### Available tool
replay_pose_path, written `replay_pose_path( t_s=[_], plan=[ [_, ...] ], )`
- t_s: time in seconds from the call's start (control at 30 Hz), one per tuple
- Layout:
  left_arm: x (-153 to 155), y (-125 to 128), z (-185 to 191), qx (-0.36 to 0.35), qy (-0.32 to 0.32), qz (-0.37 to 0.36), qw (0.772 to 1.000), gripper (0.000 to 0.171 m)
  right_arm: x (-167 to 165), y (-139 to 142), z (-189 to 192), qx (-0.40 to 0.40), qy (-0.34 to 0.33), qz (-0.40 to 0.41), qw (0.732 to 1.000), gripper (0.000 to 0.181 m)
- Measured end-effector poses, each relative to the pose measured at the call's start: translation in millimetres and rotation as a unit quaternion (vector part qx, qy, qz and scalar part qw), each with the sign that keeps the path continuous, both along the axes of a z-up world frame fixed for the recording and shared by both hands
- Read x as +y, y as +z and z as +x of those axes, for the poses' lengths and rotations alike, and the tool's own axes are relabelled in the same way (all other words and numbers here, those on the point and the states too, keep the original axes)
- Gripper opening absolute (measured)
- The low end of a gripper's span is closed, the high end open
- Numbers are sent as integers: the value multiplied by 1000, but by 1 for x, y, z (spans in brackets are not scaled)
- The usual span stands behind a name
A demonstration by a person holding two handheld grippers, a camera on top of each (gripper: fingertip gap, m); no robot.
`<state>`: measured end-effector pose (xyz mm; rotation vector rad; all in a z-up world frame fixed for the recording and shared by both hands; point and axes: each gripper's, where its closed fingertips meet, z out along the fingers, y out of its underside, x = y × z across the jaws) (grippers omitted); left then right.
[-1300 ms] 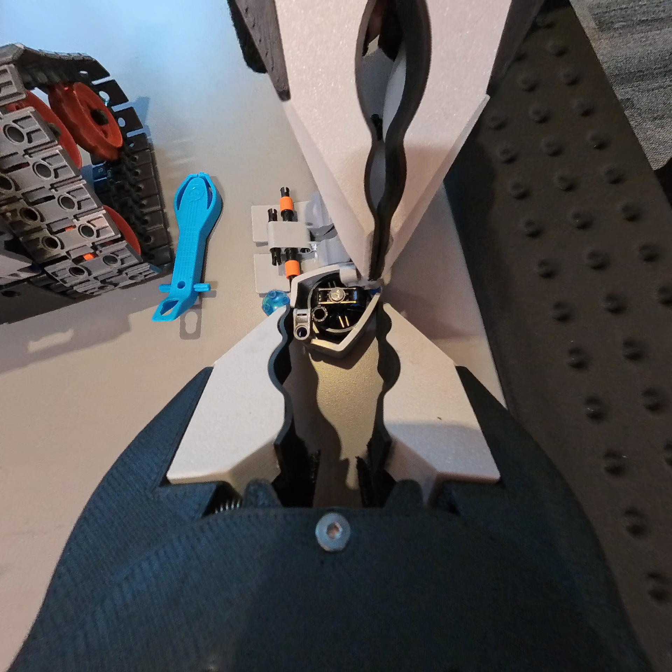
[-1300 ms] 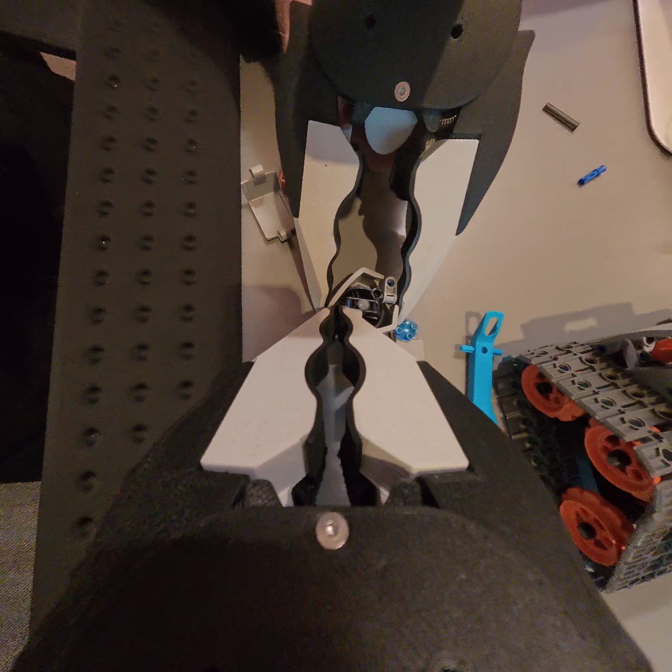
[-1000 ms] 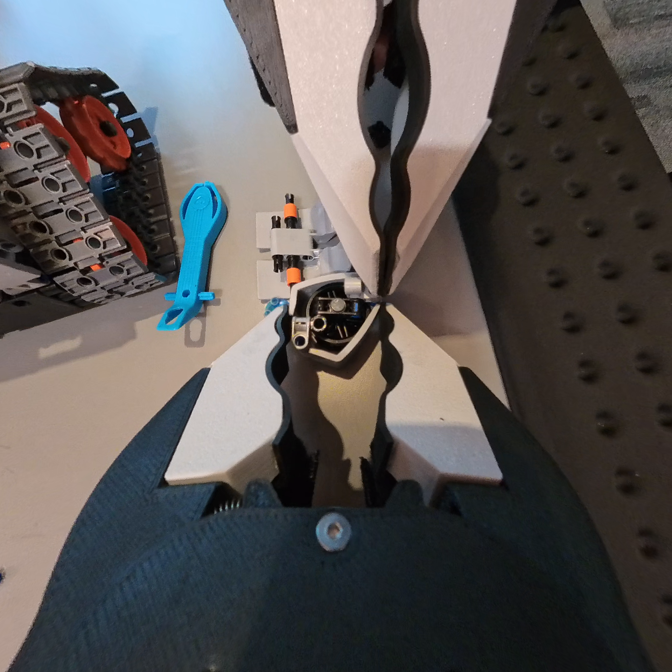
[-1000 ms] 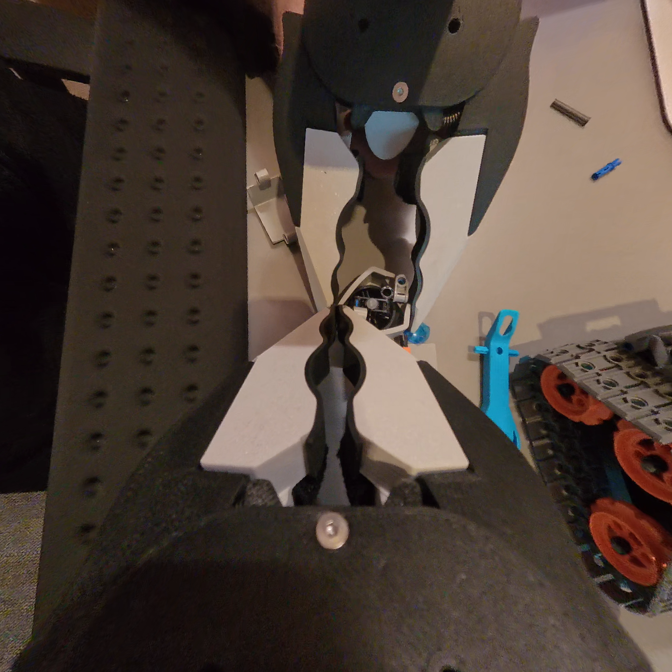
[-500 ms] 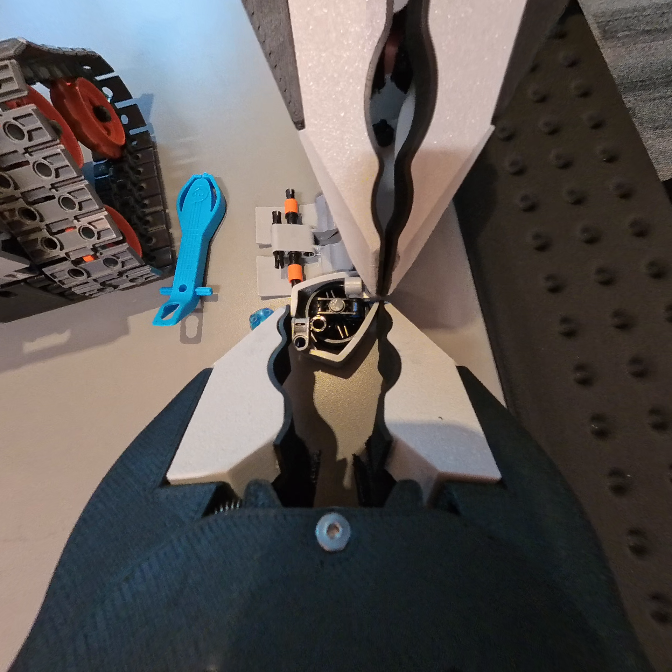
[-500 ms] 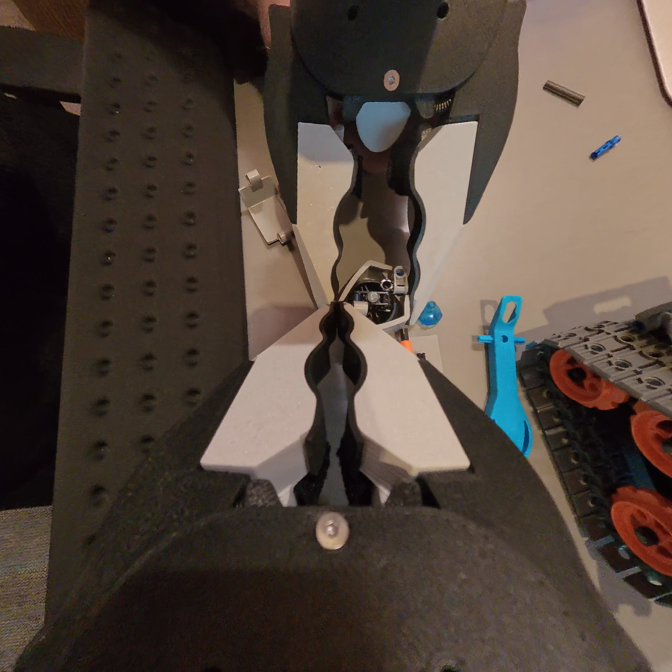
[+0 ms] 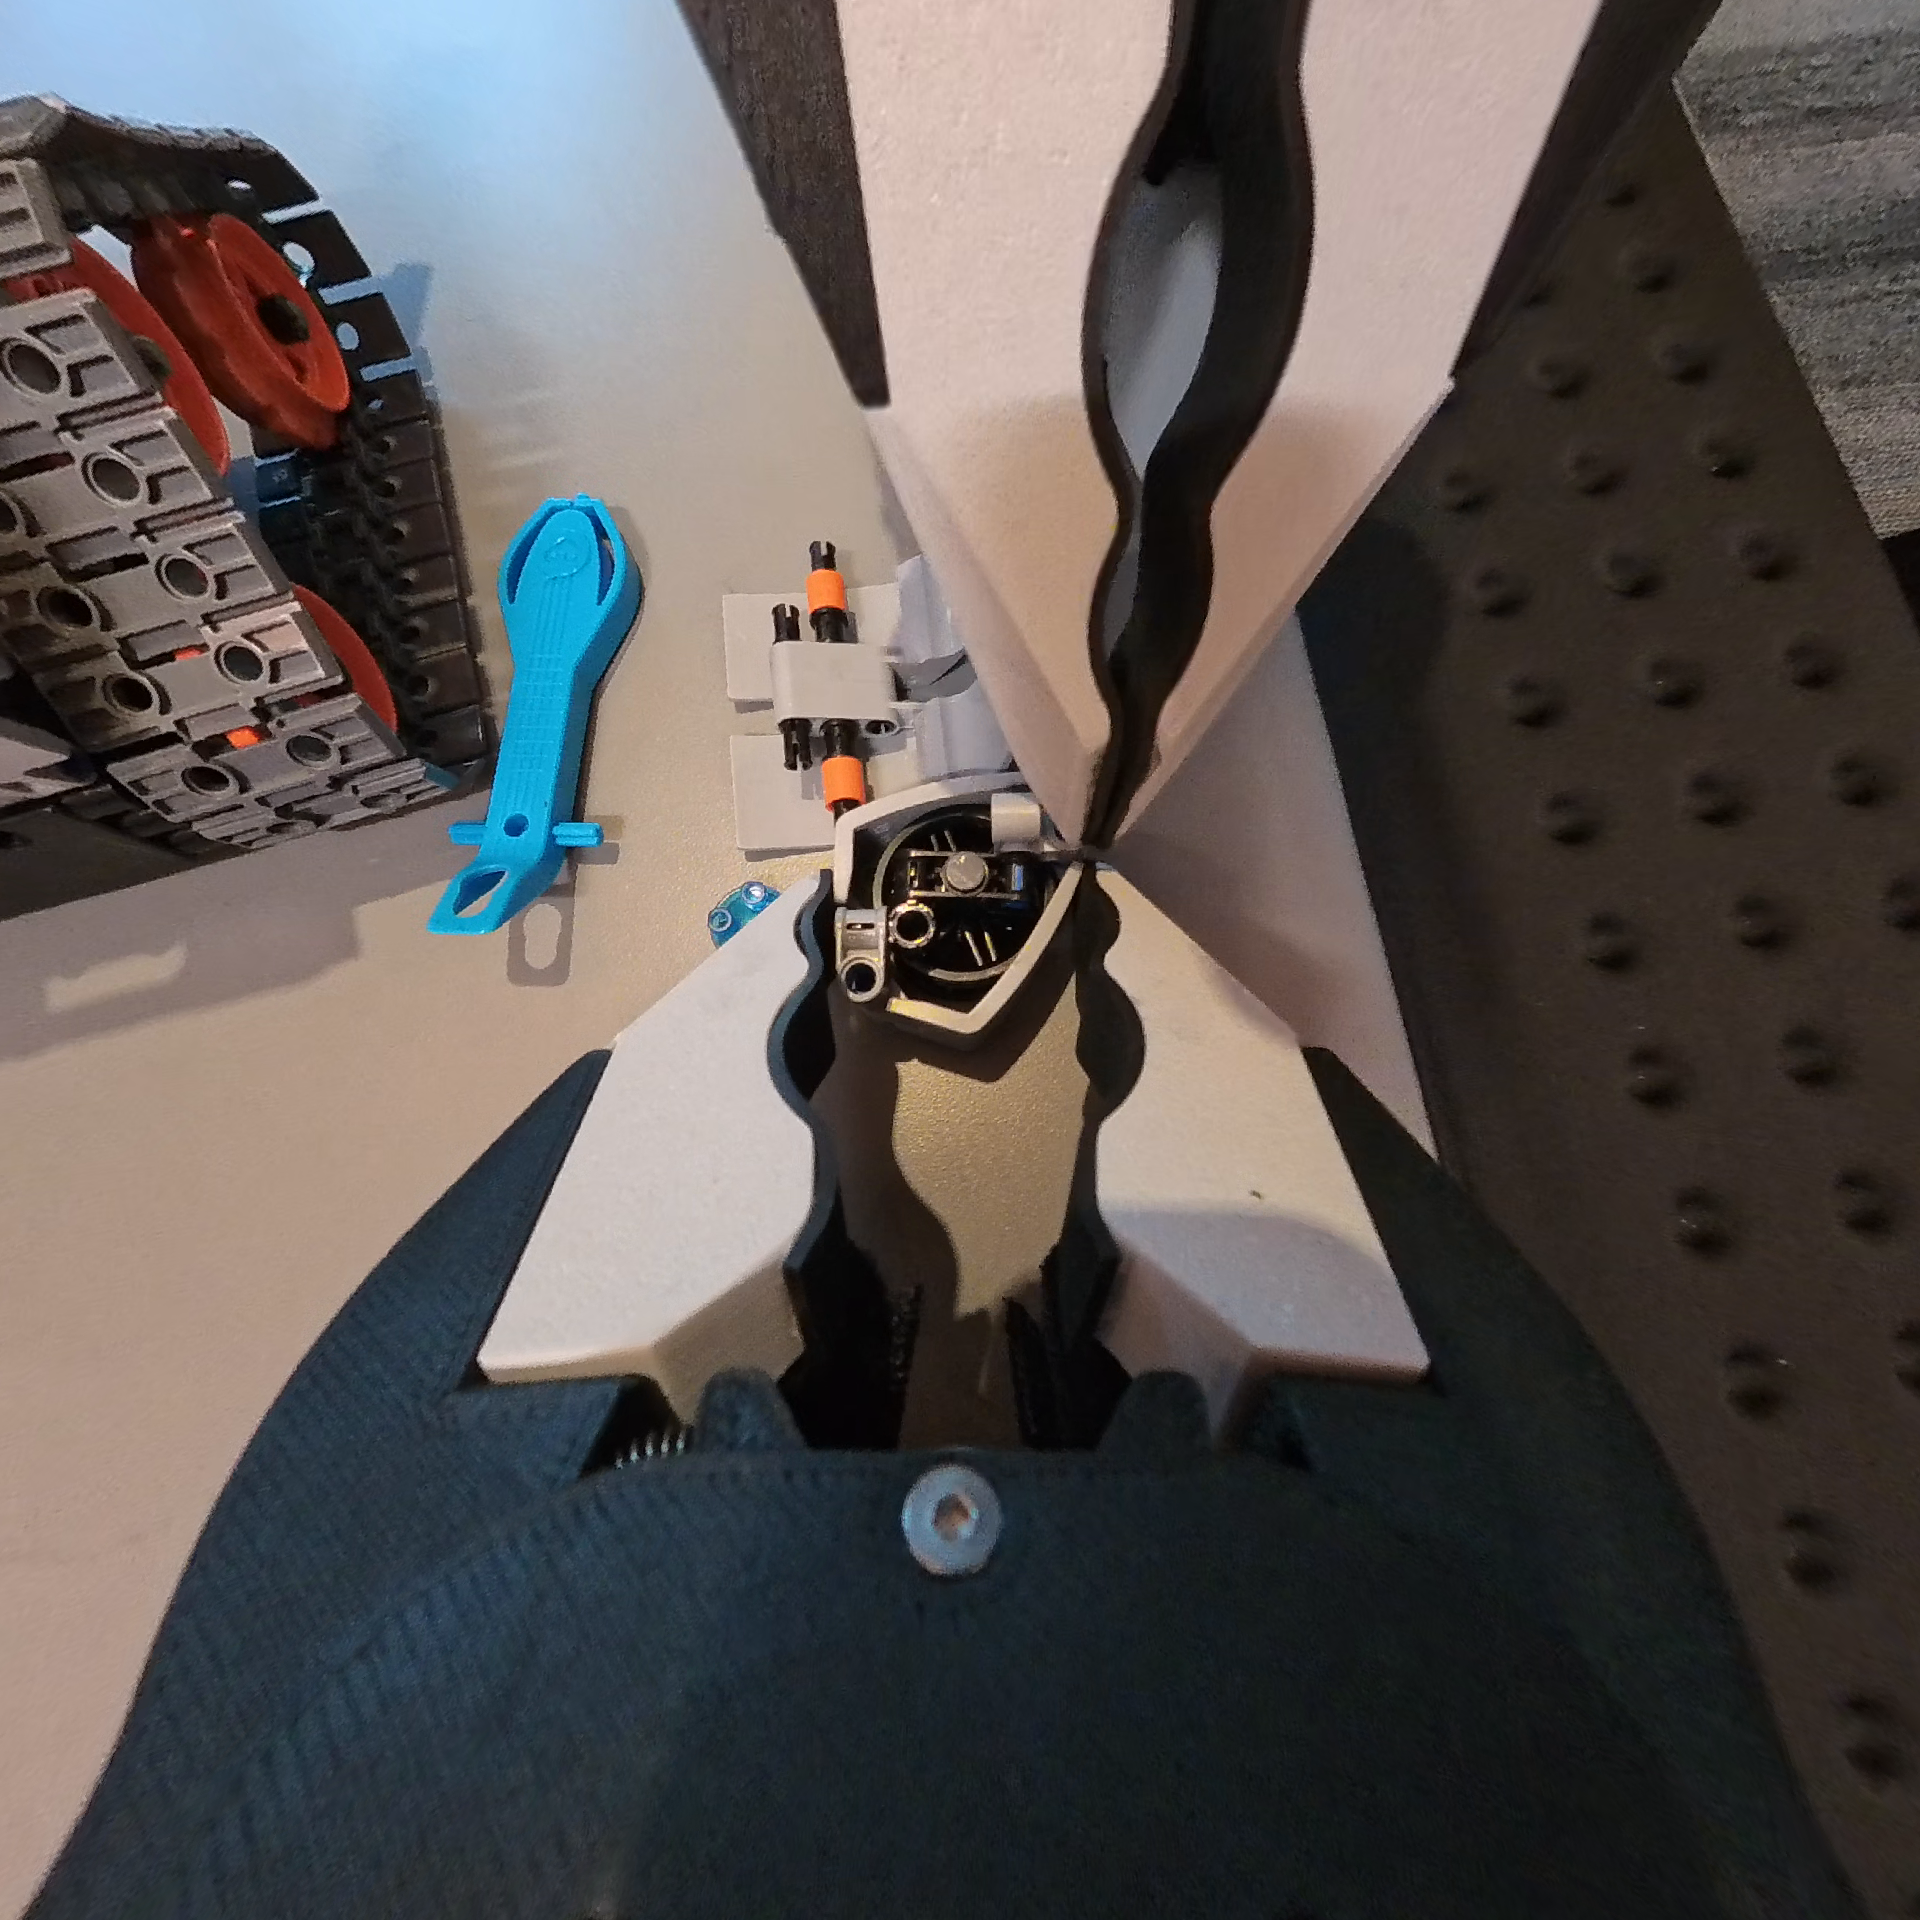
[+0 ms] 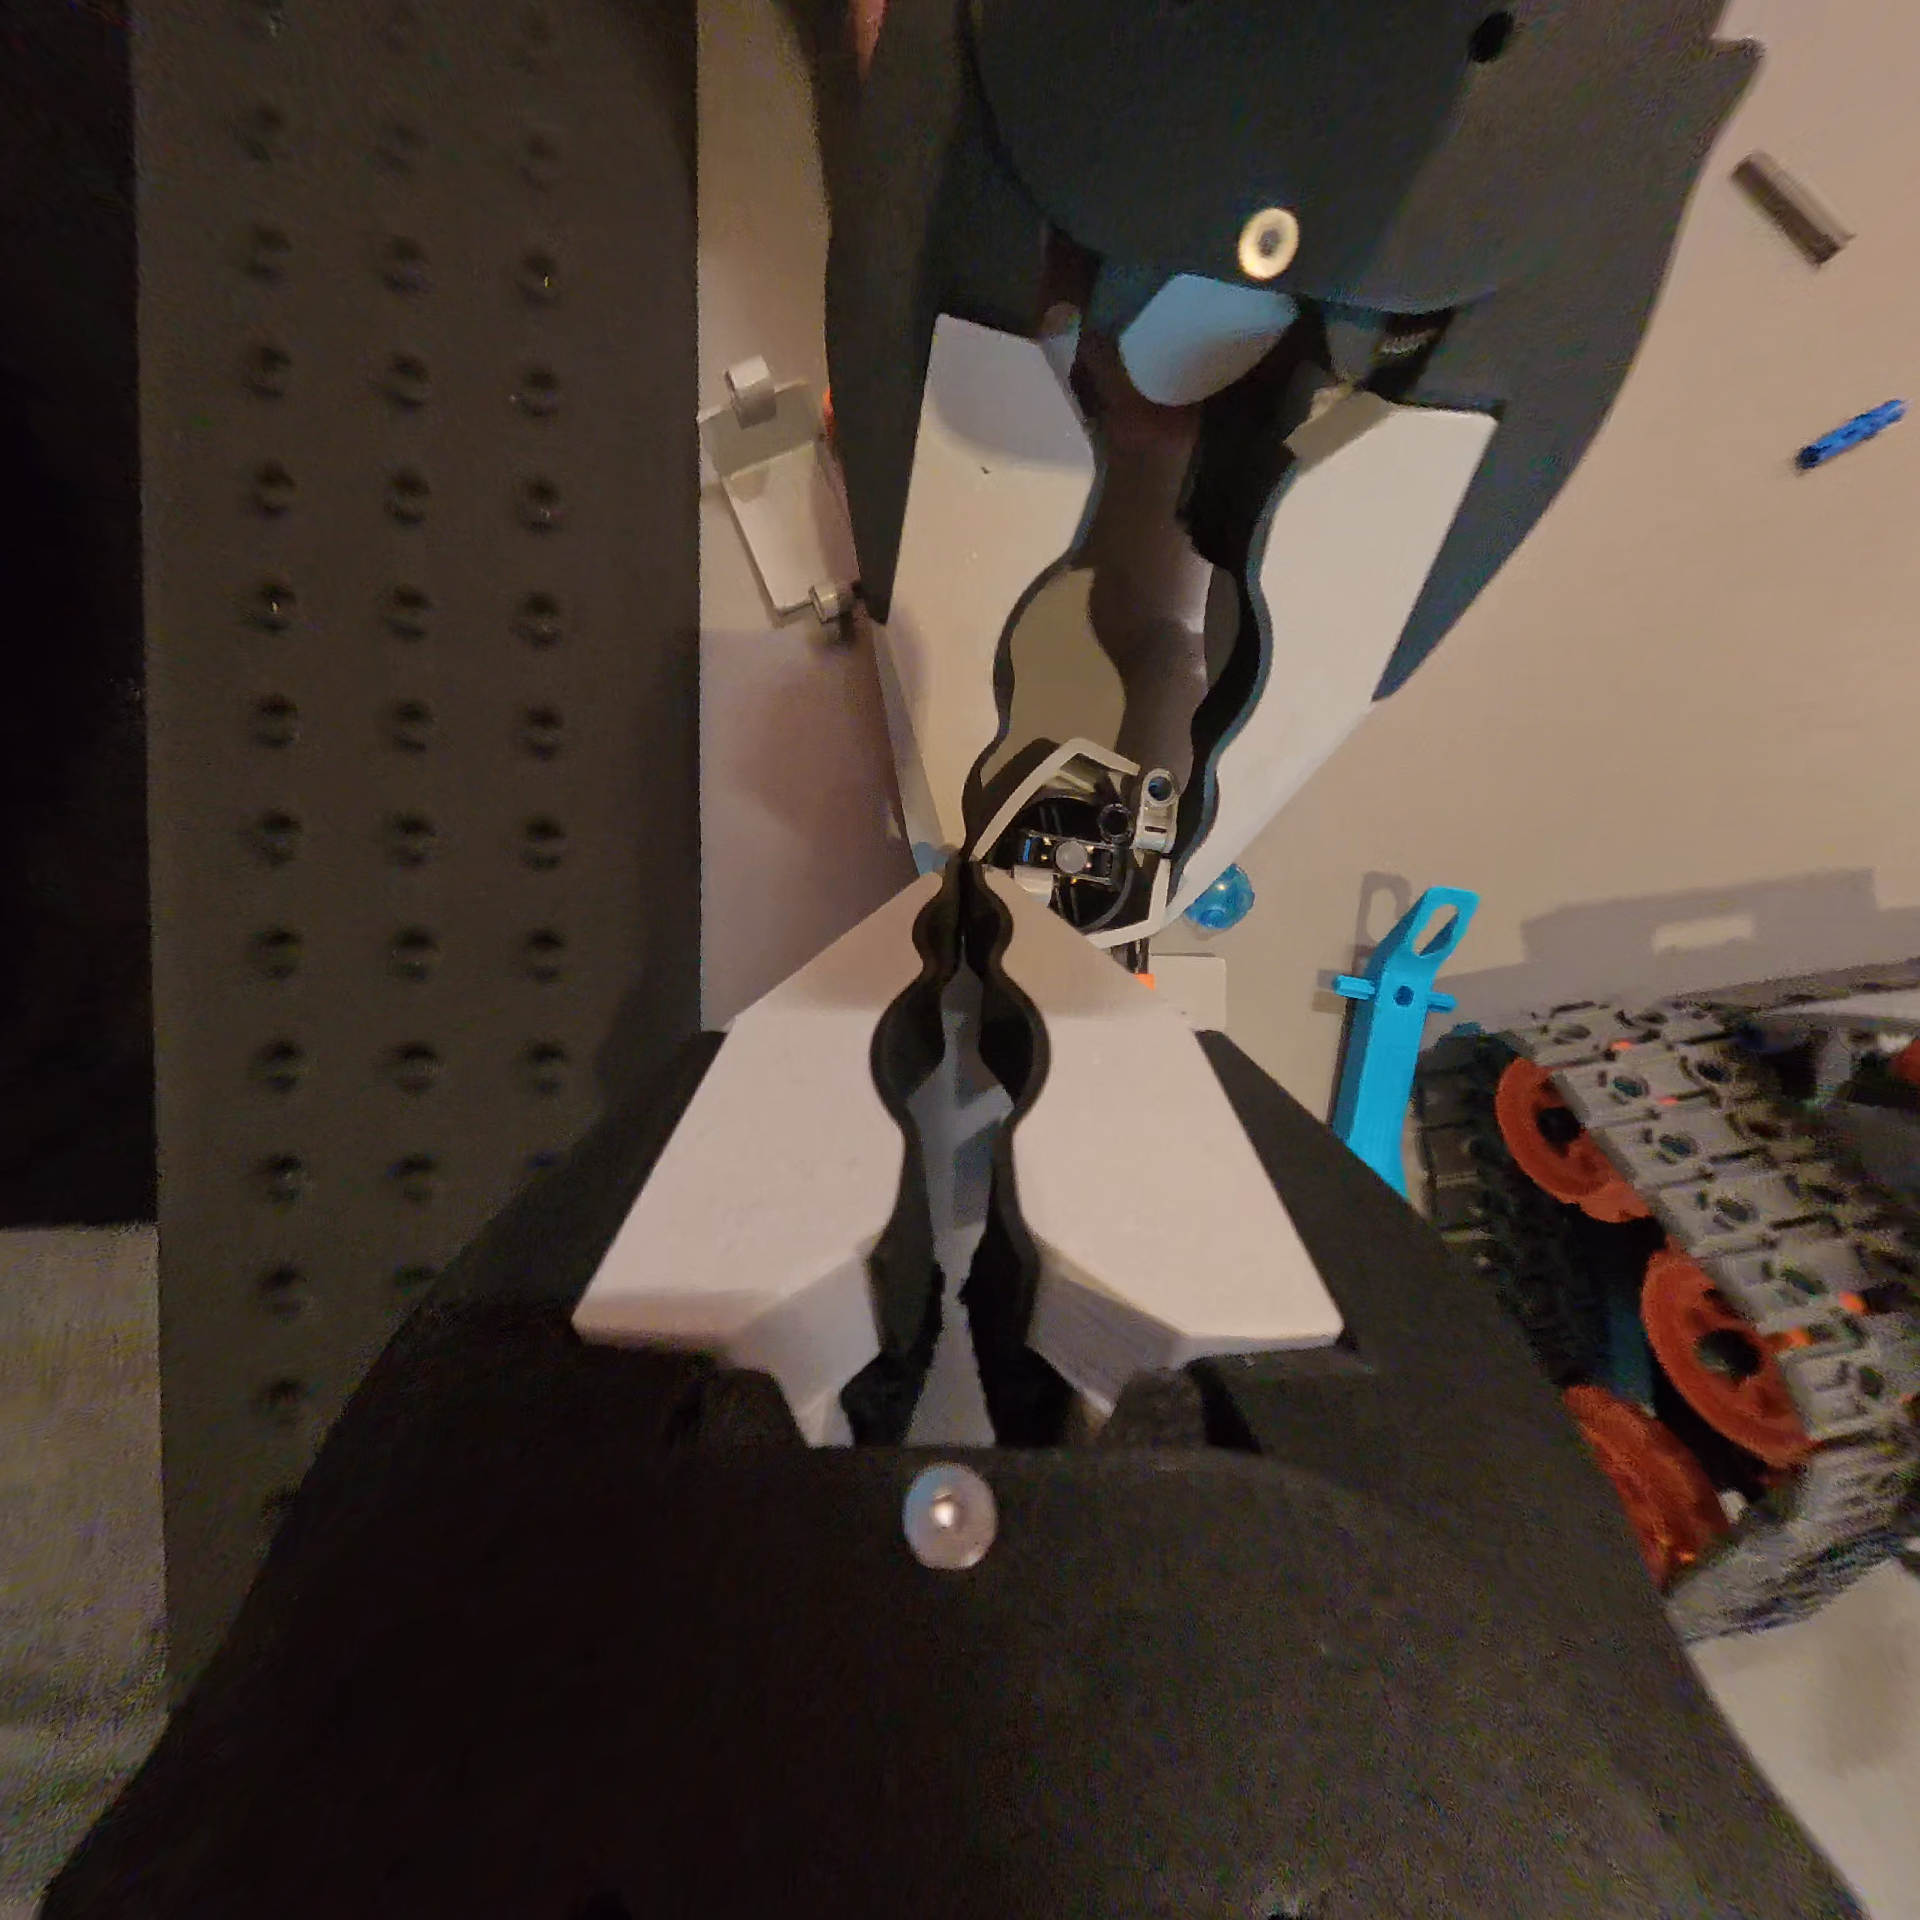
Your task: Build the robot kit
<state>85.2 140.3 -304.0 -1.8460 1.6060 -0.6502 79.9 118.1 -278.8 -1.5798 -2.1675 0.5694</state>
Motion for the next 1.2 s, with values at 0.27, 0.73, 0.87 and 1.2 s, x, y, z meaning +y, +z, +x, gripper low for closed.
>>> replay_pose_path(
  t_s=[0.27,0.73,0.87,1.2],
  plan=[
    [0,0,0,-2,1,-2,1000,43,1,-1,2,-50,40,16,998,0],
    [-1,0,3,-2,-1,4,1000,43,4,18,6,11,-10,12,1000,0],
    [-1,0,1,-1,-2,-3,1000,44,23,20,-6,28,-41,26,998,0],
    [1,0,0,0,4,-11,1000,42,29,4,-21,21,-42,13,999,0]
  ],
)
